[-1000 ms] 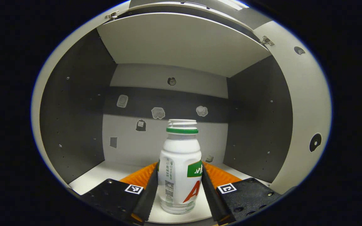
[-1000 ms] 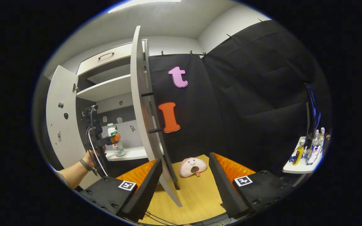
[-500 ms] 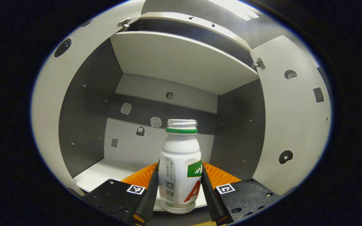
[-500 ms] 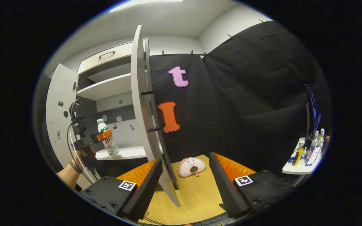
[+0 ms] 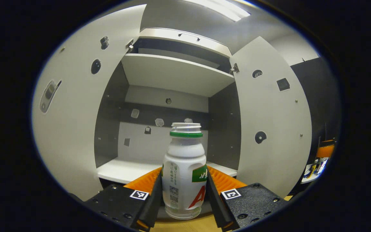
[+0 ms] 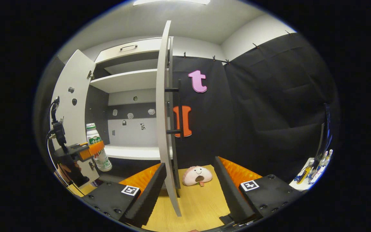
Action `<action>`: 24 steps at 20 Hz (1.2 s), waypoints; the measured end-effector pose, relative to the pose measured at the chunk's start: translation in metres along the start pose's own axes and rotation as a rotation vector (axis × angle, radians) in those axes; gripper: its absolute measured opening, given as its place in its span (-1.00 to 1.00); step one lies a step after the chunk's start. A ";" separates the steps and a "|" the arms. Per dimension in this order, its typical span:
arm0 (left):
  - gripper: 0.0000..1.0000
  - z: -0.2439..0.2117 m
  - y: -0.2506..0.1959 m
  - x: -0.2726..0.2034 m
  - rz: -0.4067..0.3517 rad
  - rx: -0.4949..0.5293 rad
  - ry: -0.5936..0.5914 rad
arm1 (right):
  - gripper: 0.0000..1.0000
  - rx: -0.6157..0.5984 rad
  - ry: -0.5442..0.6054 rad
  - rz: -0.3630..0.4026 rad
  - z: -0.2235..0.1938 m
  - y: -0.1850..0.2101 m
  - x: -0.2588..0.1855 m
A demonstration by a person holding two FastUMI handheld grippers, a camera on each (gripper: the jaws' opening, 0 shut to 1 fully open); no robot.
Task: Grasp the bottle in the cabinet with the left hand and place it on the coaster, then close the right door with the right hand and the left door with the left hand.
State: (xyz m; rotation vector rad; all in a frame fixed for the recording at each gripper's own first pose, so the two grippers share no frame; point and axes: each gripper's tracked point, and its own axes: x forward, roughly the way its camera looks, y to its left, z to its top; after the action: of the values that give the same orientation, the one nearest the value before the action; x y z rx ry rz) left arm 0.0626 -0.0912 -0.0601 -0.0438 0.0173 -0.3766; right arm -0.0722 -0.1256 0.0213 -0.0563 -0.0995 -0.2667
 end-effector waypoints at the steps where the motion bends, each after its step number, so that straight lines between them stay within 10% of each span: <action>1: 0.36 -0.015 0.000 -0.007 0.014 -0.021 0.027 | 0.97 0.004 0.002 0.012 0.000 0.004 0.002; 11: 0.36 -0.133 0.032 -0.054 0.225 0.084 0.146 | 0.97 0.010 -0.021 -0.005 0.006 -0.012 0.004; 24: 0.39 -0.258 0.000 -0.092 0.170 0.016 0.251 | 0.97 0.007 0.063 -0.052 -0.014 -0.020 0.007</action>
State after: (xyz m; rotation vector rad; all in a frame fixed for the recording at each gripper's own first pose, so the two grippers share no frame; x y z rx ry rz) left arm -0.0294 -0.0675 -0.3165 0.0213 0.2649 -0.2102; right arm -0.0697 -0.1473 0.0089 -0.0386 -0.0388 -0.3199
